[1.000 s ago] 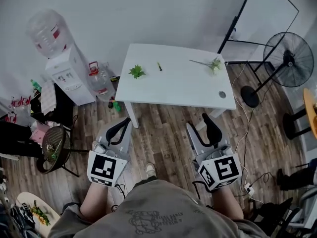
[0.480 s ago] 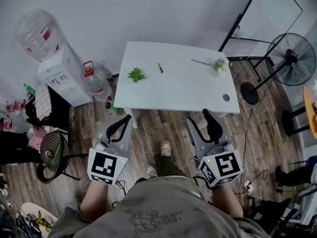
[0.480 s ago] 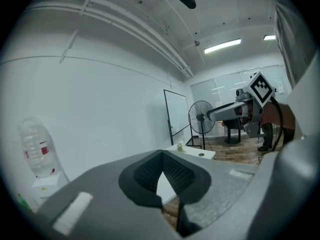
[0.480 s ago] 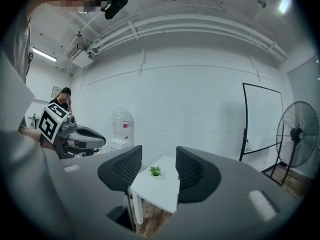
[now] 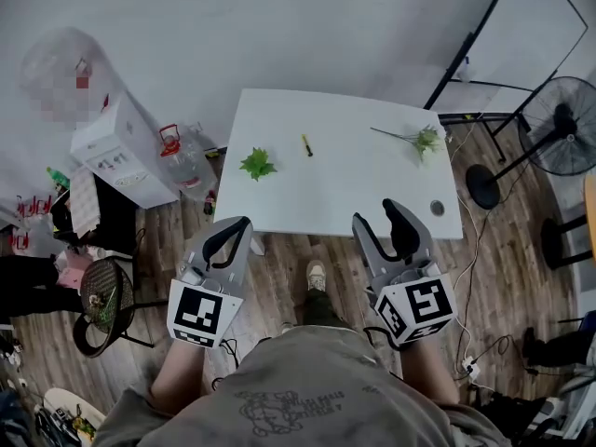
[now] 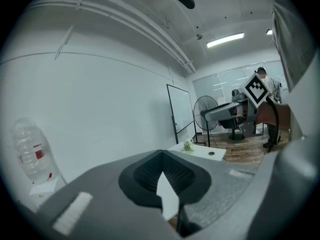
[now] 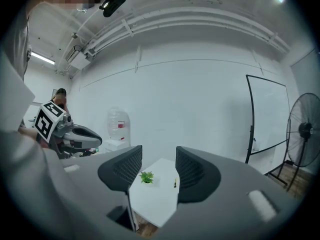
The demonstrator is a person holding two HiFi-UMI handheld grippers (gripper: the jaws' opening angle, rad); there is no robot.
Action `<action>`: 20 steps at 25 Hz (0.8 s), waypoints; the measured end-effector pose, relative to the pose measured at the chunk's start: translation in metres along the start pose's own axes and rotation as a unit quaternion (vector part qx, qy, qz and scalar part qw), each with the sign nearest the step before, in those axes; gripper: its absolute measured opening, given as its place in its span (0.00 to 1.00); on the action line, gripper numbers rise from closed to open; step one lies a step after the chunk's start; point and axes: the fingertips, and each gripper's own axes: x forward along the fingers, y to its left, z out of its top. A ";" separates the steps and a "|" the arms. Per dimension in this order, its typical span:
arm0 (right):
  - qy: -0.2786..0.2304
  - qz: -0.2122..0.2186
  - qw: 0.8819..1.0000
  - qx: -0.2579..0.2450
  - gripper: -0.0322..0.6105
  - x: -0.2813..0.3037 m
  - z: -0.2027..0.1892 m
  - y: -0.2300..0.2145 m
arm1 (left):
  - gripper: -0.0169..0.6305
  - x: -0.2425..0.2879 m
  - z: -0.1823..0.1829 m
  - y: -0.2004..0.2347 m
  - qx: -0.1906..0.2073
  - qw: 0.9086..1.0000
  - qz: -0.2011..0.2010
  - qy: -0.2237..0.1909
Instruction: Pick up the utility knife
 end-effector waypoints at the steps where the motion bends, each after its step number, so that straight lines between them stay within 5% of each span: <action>1: 0.001 0.003 1.000 0.002 0.39 0.010 0.000 -0.008 | 0.03 0.012 -0.001 0.004 0.000 1.000 0.001 0.004; 20: 0.026 0.075 0.997 0.007 0.39 0.204 0.005 -0.159 | 0.03 0.230 0.035 0.098 0.002 0.998 0.059 0.029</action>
